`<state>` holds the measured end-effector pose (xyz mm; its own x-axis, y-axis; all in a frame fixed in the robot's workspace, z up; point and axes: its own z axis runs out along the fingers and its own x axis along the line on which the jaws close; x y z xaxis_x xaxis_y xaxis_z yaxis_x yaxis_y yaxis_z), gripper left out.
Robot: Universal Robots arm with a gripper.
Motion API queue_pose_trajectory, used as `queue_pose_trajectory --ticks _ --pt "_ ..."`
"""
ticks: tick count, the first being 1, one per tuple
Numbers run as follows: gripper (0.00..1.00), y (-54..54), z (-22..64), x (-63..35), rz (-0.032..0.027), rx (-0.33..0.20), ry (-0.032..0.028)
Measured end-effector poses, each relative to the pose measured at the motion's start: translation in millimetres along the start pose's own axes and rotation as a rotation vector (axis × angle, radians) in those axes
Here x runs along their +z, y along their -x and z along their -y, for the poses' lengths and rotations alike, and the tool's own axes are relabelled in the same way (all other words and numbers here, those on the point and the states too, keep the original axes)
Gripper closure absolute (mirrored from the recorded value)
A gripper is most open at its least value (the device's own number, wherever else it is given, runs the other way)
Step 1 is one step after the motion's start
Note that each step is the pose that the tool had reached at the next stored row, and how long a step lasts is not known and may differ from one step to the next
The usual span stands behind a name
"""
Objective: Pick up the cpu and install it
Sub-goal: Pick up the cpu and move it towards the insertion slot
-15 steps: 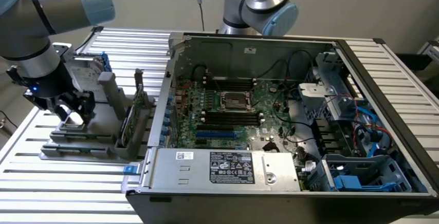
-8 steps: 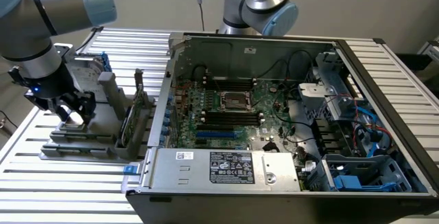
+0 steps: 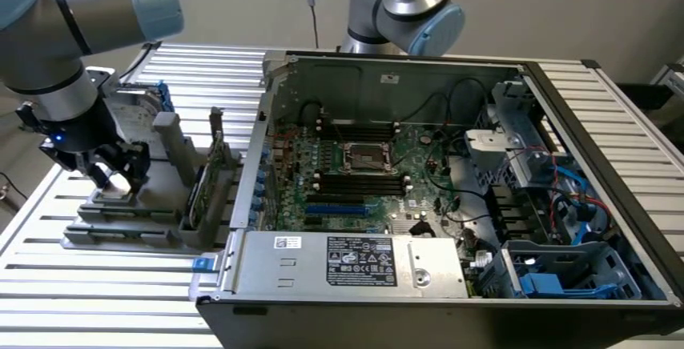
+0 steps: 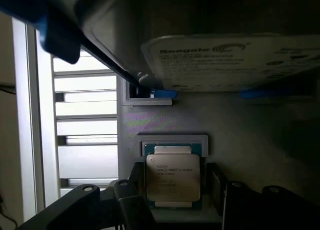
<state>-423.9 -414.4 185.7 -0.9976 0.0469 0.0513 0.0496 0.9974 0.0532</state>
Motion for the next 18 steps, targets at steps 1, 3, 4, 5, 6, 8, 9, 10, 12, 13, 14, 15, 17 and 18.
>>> queue_pose_trajectory --ticks 1,3,4,5,6,8,9,10,12,13,14,15,17,18 --pt "0.38 -0.1 0.0 0.0 -0.0009 0.000 -0.0001" --pt "0.38 -0.1 -0.1 0.1 -0.0019 0.000 -0.0002" --pt "0.38 -0.1 -0.2 0.4 -0.0022 0.000 -0.0002" --pt "0.38 -0.1 -0.3 0.7 -0.0023 0.000 -0.0002" --pt "0.38 -0.1 -0.4 1.0 -0.0025 0.000 -0.0002" --pt "0.38 -0.3 -0.8 1.2 -0.0025 0.000 -0.0001" --pt "0.38 -0.5 -0.8 1.1 -0.0026 0.000 -0.0002" --pt "0.38 -0.8 -0.8 1.1 -0.0027 0.000 -0.0002" --pt "0.38 -1.2 -0.8 1.2 -0.0026 -0.001 -0.0001" --pt "0.38 -1.3 -0.8 1.2 -0.0026 -0.002 -0.0002" --pt "0.38 -1.3 -0.8 1.2 -0.0026 -0.004 -0.0002" --pt "0.38 -1.6 -0.8 1.2 -0.0029 -0.006 -0.0005" --pt "0.38 -2.0 -0.7 1.2 -0.0034 -0.014 -0.0011" --pt "0.38 -2.1 -0.7 1.2 -0.0036 -0.019 -0.0014"
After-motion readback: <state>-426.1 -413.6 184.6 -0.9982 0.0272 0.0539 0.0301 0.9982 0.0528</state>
